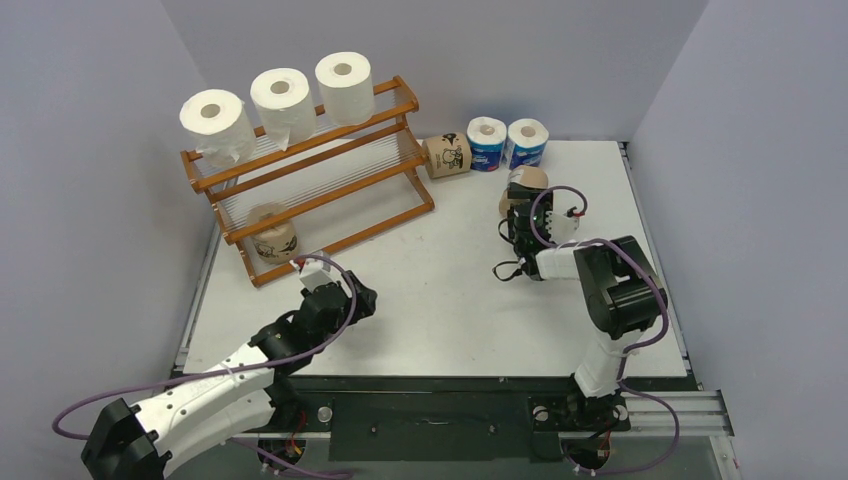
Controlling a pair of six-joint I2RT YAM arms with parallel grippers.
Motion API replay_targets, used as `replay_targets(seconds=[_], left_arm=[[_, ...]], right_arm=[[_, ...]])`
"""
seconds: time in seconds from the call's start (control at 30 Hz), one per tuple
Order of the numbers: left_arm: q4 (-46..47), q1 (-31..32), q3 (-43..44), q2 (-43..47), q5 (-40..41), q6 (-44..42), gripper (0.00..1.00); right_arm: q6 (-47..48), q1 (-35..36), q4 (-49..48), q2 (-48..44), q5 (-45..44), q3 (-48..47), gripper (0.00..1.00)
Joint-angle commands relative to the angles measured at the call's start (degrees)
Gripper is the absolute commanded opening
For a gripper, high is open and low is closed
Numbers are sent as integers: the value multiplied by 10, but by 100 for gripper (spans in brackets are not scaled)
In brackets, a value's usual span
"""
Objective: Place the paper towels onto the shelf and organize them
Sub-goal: Adjust the paper towel at the center of the board.
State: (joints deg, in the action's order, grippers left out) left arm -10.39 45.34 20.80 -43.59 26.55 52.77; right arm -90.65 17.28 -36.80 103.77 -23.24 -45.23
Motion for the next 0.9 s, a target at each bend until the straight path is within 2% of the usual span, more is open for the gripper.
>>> replay_targets(seconds=[0.0,0.2,0.6,0.87], left_arm=[[35,2,-1,-13,3,2,67],[43,2,1,-27,4,0,67],[62,2,4,-59,-1,-1,67],[71,2,7,-73,-6,-1,68]], right_arm=[[11,-8,-20,15,-29,-32,75],[17,-15,-23,27,-31,-37,63],[35,-31,-41,54,-17,-50,58],[61,-33,-65,21,-6,-17,44]])
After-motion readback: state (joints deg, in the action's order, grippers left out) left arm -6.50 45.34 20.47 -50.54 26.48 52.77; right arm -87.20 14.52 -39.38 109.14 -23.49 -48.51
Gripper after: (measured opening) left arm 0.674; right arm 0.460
